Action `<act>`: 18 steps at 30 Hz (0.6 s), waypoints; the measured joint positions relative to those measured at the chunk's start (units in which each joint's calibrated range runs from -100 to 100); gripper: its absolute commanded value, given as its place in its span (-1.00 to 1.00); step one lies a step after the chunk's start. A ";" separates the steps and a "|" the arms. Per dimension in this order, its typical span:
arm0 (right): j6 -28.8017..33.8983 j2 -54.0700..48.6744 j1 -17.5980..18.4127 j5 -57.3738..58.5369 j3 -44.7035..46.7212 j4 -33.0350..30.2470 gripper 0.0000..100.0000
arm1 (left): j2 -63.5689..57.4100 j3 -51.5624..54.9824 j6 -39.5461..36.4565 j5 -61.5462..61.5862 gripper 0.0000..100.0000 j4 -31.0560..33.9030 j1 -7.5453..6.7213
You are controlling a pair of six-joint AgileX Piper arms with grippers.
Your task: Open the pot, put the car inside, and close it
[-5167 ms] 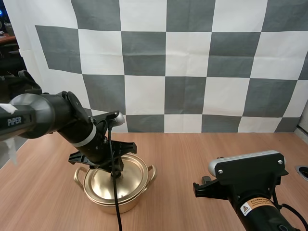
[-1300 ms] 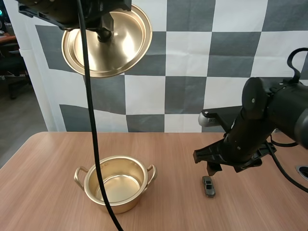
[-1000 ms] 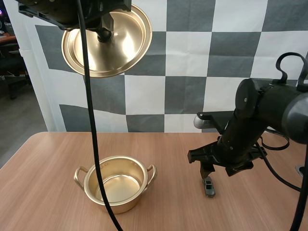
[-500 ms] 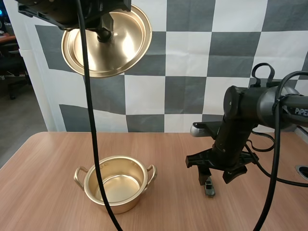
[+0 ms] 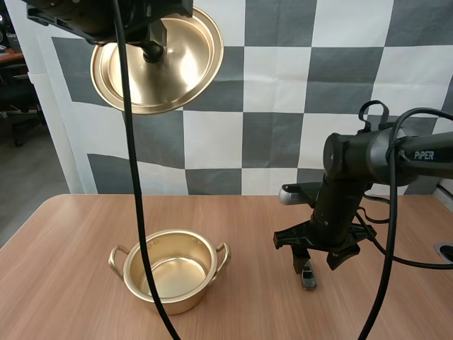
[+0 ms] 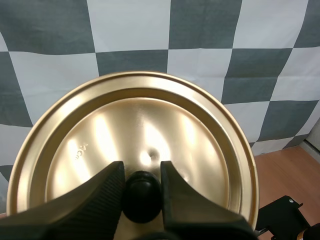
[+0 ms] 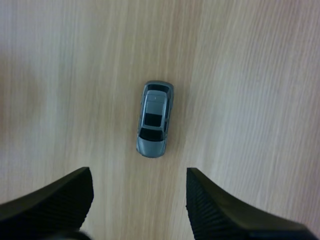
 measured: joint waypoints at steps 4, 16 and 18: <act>-0.10 3.11 0.00 -1.40 0.00 0.24 0.78 | 0.00 0.00 0.00 0.00 -1.00 0.00 0.00; -0.10 13.12 0.00 -8.12 0.00 -1.99 0.78 | 0.00 0.00 0.00 0.00 -1.00 0.00 0.00; -0.10 13.74 0.00 -9.55 0.00 -2.53 0.78 | 0.00 0.00 0.00 0.00 -1.00 0.00 0.00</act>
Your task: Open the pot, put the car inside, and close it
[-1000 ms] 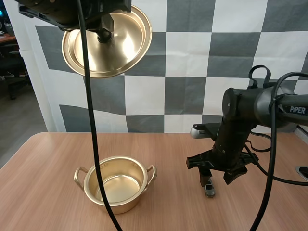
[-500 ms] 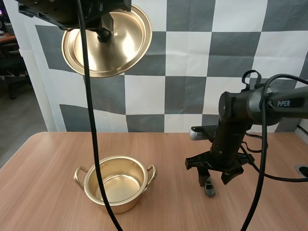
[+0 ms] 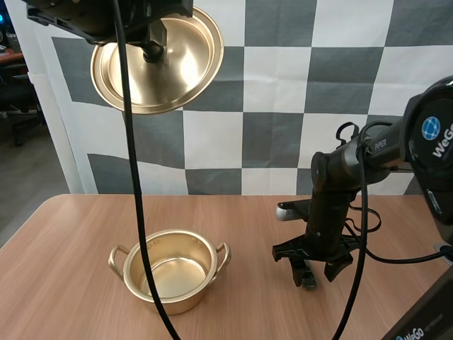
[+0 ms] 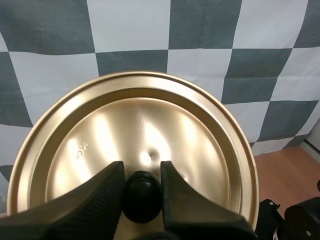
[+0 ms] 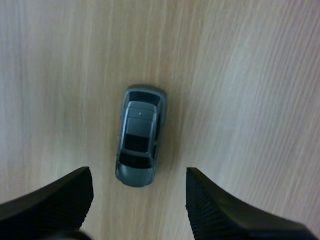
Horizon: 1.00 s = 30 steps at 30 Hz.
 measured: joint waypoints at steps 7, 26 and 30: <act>-0.94 0.15 0.00 -6.36 0.11 -0.14 0.78 | 0.00 0.00 0.20 0.00 -1.00 0.00 0.00; -2.58 7.42 0.00 -9.76 -0.03 0.03 0.71 | 0.00 0.00 1.09 0.00 -1.00 0.00 0.00; -2.95 8.82 0.00 -11.08 -0.03 -0.08 0.69 | 0.00 0.00 1.09 0.00 -1.00 0.00 0.00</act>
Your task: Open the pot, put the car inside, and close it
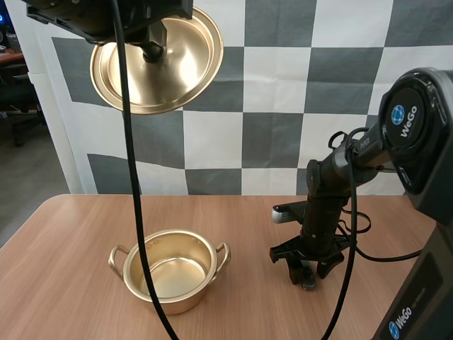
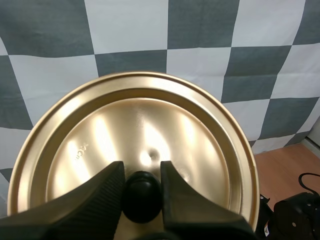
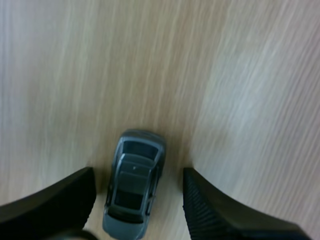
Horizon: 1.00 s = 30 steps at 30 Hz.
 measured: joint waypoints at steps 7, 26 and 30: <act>-1.01 0.51 0.00 -1.99 -0.09 0.00 0.00 | 0.00 0.00 0.00 0.00 -1.00 0.00 0.00; 1.51 -0.97 0.00 -1.38 -0.28 0.13 -1.00 | 0.00 0.00 0.00 0.00 -1.00 0.00 0.00; -0.31 -5.40 0.00 4.49 -3.86 2.18 -1.00 | 0.00 0.00 0.00 0.00 -1.00 0.00 0.00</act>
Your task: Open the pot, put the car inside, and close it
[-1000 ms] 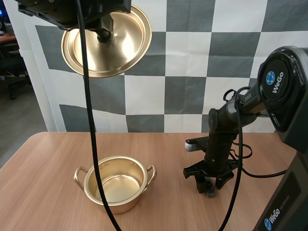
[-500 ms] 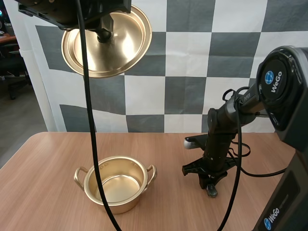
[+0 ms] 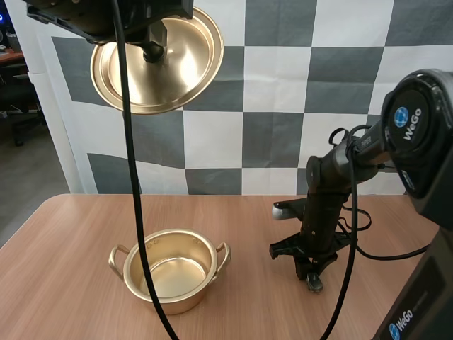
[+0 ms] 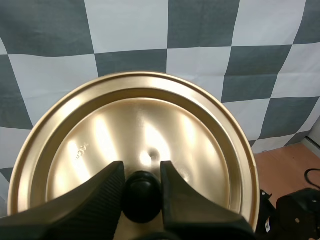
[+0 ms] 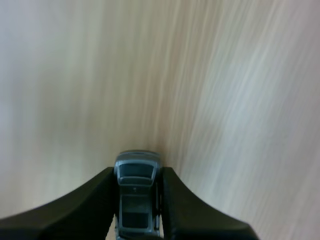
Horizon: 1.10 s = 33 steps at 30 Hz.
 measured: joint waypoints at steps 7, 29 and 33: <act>-6.84 -9.23 0.00 16.30 -8.58 10.92 -1.00 | 0.00 0.00 0.00 0.00 -1.00 0.00 0.00; -11.74 -24.16 0.00 28.67 -19.33 24.58 -1.00 | -0.46 0.00 0.00 0.00 -1.00 0.81 0.00; -11.28 -26.47 0.00 28.67 -22.41 26.87 -1.00 | -1.82 0.00 1.42 0.00 -1.00 1.02 0.00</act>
